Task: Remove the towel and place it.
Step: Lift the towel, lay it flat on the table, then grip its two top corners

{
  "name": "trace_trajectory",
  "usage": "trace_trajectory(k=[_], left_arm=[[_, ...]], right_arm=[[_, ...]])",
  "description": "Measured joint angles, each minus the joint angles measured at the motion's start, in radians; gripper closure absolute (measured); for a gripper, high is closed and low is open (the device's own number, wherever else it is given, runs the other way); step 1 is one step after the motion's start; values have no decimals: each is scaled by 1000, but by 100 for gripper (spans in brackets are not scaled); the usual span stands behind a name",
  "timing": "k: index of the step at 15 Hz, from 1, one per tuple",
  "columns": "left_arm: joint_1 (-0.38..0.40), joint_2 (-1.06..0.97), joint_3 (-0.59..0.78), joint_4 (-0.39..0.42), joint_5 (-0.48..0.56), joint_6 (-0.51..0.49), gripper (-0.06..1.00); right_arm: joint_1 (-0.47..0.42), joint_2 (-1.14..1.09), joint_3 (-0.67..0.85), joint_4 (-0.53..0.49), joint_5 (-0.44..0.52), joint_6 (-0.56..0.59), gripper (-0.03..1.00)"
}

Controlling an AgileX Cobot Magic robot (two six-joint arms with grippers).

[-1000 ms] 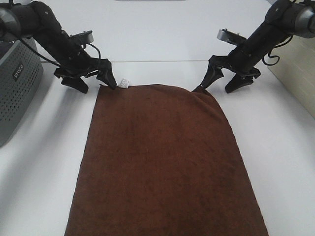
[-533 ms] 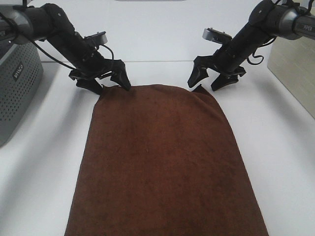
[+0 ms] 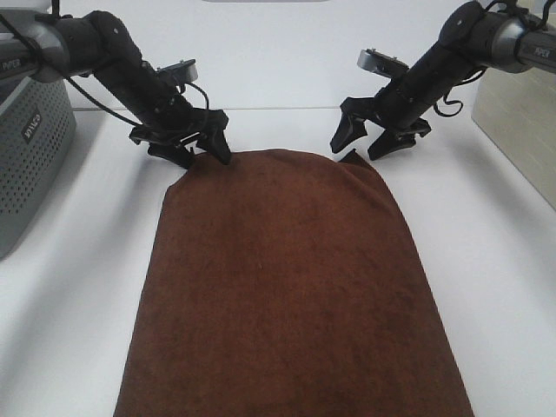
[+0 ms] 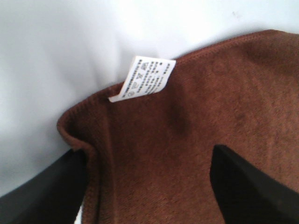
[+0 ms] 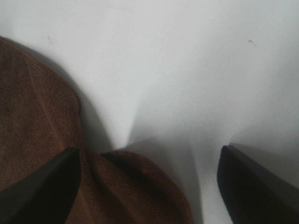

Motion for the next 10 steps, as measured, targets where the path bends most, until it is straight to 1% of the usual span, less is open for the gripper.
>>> trace_trajectory(k=[1, 2, 6, 8, 10], left_arm=[[0, 0, 0, 9, 0, 0, 33], [0, 1, 0, 27, 0, 0, 38], [0, 2, 0, 66, 0, 0, 57], [0, 2, 0, 68, -1, 0, 59], [0, 2, 0, 68, -5, 0, 60]], right_arm=[[0, 0, 0, 0, 0, 0, 21], [0, 2, 0, 0, -1, 0, 23], [0, 11, 0, -3, -36, -1, 46], [0, 12, 0, -4, -43, -18, 50], [0, 12, 0, -5, -24, -45, 50]])
